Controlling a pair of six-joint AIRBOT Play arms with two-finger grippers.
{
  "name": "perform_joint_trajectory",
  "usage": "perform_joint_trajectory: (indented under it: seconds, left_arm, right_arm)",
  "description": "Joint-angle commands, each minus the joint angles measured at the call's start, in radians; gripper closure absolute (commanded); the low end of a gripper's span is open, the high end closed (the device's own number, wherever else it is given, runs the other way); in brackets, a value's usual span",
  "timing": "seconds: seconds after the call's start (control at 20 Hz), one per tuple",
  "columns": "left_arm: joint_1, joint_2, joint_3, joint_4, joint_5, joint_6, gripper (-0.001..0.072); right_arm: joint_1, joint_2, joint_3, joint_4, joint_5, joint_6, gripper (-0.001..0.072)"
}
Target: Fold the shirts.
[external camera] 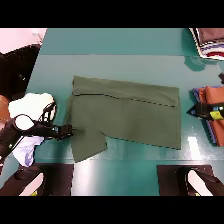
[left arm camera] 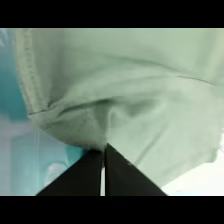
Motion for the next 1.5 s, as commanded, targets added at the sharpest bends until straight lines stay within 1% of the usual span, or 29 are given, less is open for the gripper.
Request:
perform_joint_trajectory:
  seconds: [0.0,0.15,0.35,0.5,0.7,0.75,0.85,0.9,0.95,1.05,1.1,1.2,1.3,1.4,1.45]
  left_arm:
    - [0.000,0.006,0.076,0.011,-0.056,0.043,0.0684]
    - [0.000,0.006,0.093,0.013,-0.034,0.044,0.0684]
    - [0.000,0.006,0.093,0.012,-0.027,0.070,0.0683]
    - [0.000,0.006,0.093,0.014,-0.027,0.070,0.0683]
    - [0.000,0.006,0.093,0.026,-0.031,0.070,0.0683]
    - [0.000,0.006,0.093,0.035,-0.032,0.070,0.0683]
    - [0.000,0.006,0.104,0.069,-0.083,0.070,0.0684]
    - [0.000,0.006,0.119,0.095,-0.125,0.070,0.0685]
    - [0.000,0.006,0.142,0.118,-0.167,0.070,0.0685]
    - [-0.003,0.048,0.168,0.134,-0.249,0.069,0.0685]
    - [-0.014,0.103,0.168,0.137,-0.289,0.060,0.0685]
    - [-0.045,0.215,0.168,0.134,-0.380,-0.010,0.0685]
    - [-0.059,0.312,0.175,0.091,-0.488,-0.080,0.0685]
    - [-0.059,0.354,0.215,0.070,-0.537,-0.122,0.0685]
    - [-0.059,0.349,0.247,0.087,-0.526,-0.122,0.0685]
  right_arm:
    - [-0.148,-0.001,-0.154,-0.082,0.071,-0.002,0.0323]
    - [-0.248,-0.002,-0.316,-0.061,0.034,-0.002,0.0323]
    - [-0.256,-0.002,-0.436,-0.040,-0.018,-0.002,0.0323]
    - [-0.248,-0.026,-0.445,0.010,-0.036,-0.015,0.0324]
    - [-0.145,-0.172,-0.406,0.017,-0.042,-0.014,0.0328]
    - [-0.115,-0.200,-0.391,0.018,-0.048,-0.014,0.0343]
    - [-0.053,-0.232,-0.350,0.013,-0.034,-0.015,0.0583]
    - [-0.026,-0.233,-0.329,0.002,-0.017,-0.016,0.0649]
    - [-0.004,-0.229,-0.306,-0.019,0.005,-0.016,0.0691]
    - [0.038,-0.183,-0.259,-0.092,0.069,-0.015,0.0692]
    - [0.050,-0.142,-0.245,-0.127,0.106,-0.015,0.0692]
    - [0.063,-0.041,-0.220,-0.180,0.199,-0.016,0.0692]
    - [0.064,0.061,-0.196,-0.203,0.275,-0.016,0.0693]
    - [0.064,0.140,-0.152,-0.201,0.275,-0.001,0.0694]
    - [0.064,0.162,-0.120,-0.200,0.242,0.009,0.0694]
